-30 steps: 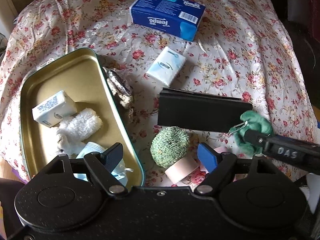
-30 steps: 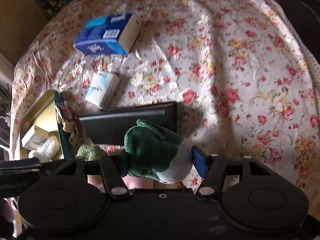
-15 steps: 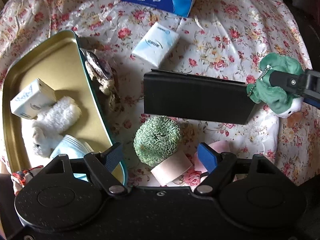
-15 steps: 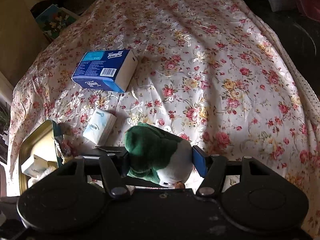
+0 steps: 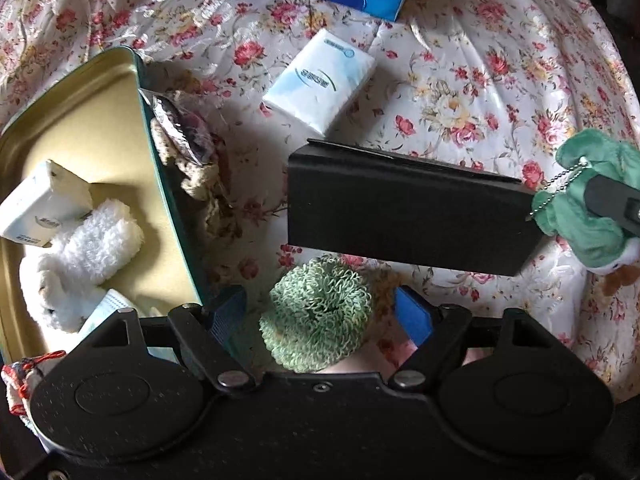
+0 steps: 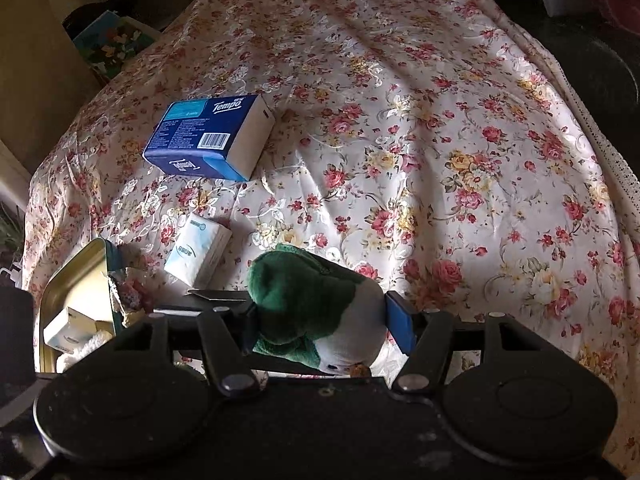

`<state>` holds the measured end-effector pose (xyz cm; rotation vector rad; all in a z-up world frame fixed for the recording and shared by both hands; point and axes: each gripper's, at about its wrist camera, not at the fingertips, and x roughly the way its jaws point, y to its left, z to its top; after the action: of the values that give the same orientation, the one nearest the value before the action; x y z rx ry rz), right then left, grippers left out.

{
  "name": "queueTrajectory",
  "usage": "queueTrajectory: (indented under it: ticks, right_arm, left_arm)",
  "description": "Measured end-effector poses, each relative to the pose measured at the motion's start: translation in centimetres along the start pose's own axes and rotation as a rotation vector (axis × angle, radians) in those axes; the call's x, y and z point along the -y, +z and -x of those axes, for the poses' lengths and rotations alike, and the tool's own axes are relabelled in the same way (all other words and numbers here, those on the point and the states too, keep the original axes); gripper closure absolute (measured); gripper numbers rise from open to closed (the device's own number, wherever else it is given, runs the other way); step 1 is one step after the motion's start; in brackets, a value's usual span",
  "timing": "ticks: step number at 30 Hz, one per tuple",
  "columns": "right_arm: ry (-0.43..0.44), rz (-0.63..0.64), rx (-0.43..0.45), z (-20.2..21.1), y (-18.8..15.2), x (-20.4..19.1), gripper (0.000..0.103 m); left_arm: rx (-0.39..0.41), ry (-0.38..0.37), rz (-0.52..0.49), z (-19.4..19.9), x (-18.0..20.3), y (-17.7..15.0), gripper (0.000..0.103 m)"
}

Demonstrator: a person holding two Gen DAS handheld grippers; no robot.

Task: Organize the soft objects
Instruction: 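Grasp the green scrubber ball with the left tool while the right tool holds the green plush toy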

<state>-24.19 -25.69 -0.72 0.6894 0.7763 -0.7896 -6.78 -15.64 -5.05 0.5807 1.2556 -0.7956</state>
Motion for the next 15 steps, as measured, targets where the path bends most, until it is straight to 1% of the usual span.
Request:
queueTrajectory:
  ticks: [1, 2, 5, 11, 15]
  right_arm:
    - [0.001, -0.002, 0.0, 0.0, 0.0, 0.0, 0.041]
    - [0.003, -0.002, 0.0, 0.0, 0.0, 0.0, 0.04]
    - [0.001, 0.004, 0.0, -0.1, -0.1, 0.0, 0.04]
    - [0.01, -0.007, 0.0, -0.3, -0.1, 0.2, 0.04]
    - [0.013, -0.02, -0.002, -0.4, 0.0, 0.3, 0.04]
  left_arm:
    - [-0.008, -0.003, 0.002, -0.3, 0.0, 0.1, 0.038]
    - [-0.015, -0.006, 0.005, -0.5, 0.0, 0.1, 0.045]
    - [-0.008, 0.004, 0.011, -0.7, 0.1, 0.3, 0.05]
    - [0.046, -0.049, 0.04, 1.1, -0.1, 0.7, 0.05]
    - [0.096, -0.077, 0.035, 2.8, 0.0, 0.9, 0.05]
